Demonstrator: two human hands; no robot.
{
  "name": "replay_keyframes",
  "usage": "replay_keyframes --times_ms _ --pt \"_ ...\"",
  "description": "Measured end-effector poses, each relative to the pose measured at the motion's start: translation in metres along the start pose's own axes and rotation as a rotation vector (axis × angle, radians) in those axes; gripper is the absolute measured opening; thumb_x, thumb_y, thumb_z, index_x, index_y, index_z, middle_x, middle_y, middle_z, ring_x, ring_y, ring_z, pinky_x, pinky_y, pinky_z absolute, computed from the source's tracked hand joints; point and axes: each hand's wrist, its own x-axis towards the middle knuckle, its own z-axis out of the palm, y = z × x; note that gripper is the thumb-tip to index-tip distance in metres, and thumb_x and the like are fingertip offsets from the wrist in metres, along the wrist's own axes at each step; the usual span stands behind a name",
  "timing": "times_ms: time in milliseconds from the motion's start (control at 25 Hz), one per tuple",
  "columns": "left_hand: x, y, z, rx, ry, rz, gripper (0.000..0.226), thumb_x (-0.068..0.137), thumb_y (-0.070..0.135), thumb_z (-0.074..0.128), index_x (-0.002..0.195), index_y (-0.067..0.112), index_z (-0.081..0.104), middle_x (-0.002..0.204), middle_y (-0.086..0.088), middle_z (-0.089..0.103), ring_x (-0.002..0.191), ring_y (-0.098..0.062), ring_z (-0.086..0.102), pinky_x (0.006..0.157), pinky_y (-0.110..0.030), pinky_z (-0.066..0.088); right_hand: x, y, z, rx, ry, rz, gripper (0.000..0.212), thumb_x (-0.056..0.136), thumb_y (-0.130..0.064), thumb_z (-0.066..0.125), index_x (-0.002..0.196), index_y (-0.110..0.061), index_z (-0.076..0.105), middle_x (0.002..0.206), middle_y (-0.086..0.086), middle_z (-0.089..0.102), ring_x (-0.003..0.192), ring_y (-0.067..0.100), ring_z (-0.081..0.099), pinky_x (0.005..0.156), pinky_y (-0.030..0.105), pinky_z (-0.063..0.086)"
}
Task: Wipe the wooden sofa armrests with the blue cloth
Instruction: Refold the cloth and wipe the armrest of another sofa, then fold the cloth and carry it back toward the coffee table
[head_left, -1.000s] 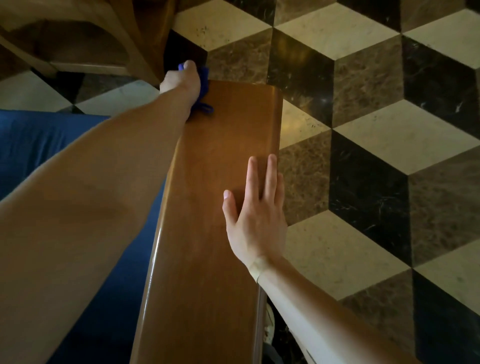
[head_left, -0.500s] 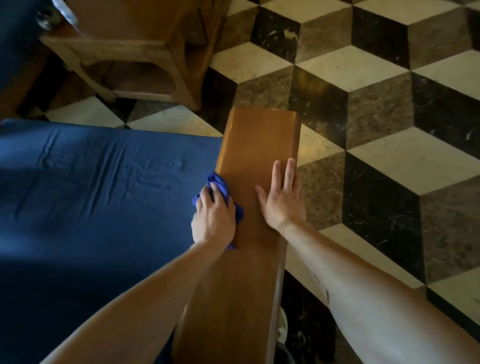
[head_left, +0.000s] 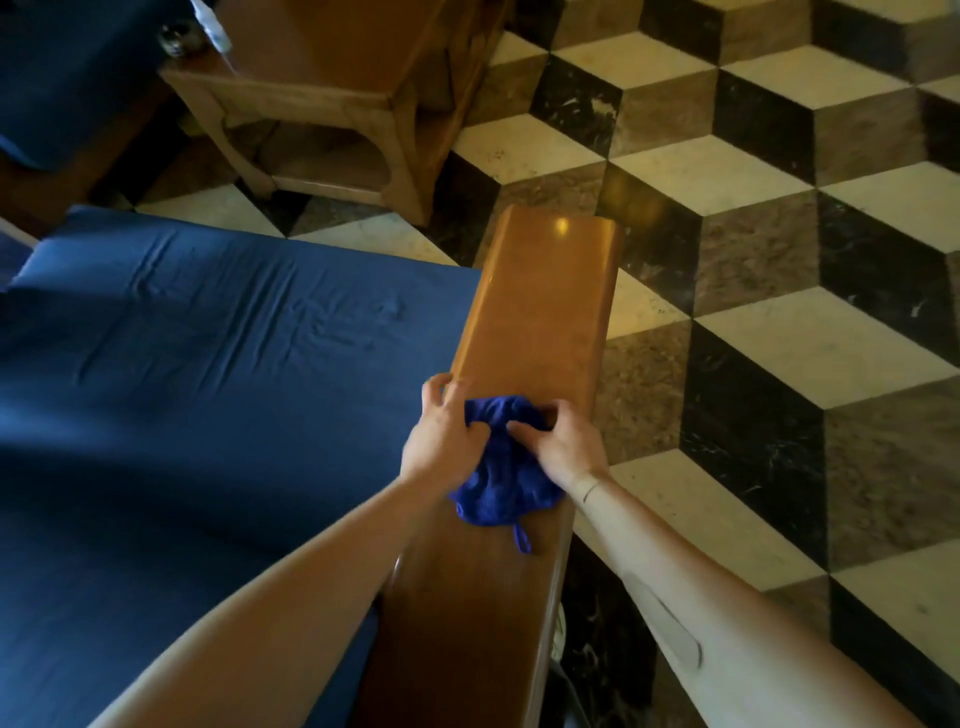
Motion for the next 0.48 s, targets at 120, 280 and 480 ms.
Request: replay_keyframes --times_ms 120,280,480 --pt "0.017 0.0 -0.015 0.32 -0.115 0.011 0.055 0.09 0.025 0.058 0.142 0.028 0.041 0.123 -0.002 0.049 0.107 -0.029 0.057 0.072 -0.04 0.049 0.003 -0.003 0.0 -0.041 0.044 -0.047 0.02 0.089 -0.032 0.06 0.103 -0.019 0.066 0.105 0.008 0.07 0.103 0.033 0.064 0.088 0.043 0.053" --pt "0.019 -0.004 -0.03 0.256 -0.123 0.01 0.026 0.087 0.034 0.061 0.111 0.027 0.067 0.11 -0.002 0.056 0.115 -0.025 0.042 0.075 -0.04 0.048 -0.016 0.002 -0.015 0.106 0.05 -0.113 0.01 0.091 -0.031 0.063 0.097 -0.027 0.069 0.102 0.002 0.073 0.098 0.022 0.067 0.087 0.038 0.054" --pt "-0.022 0.005 -0.072 -0.089 -0.171 0.11 0.003 0.089 0.024 0.067 0.092 0.023 0.065 0.086 0.007 0.061 0.084 -0.014 0.055 0.069 -0.025 0.044 -0.057 -0.01 -0.045 0.078 0.109 -0.274 0.017 0.091 -0.031 0.068 0.105 -0.023 0.073 0.096 -0.003 0.074 0.092 0.014 0.068 0.085 0.036 0.057"
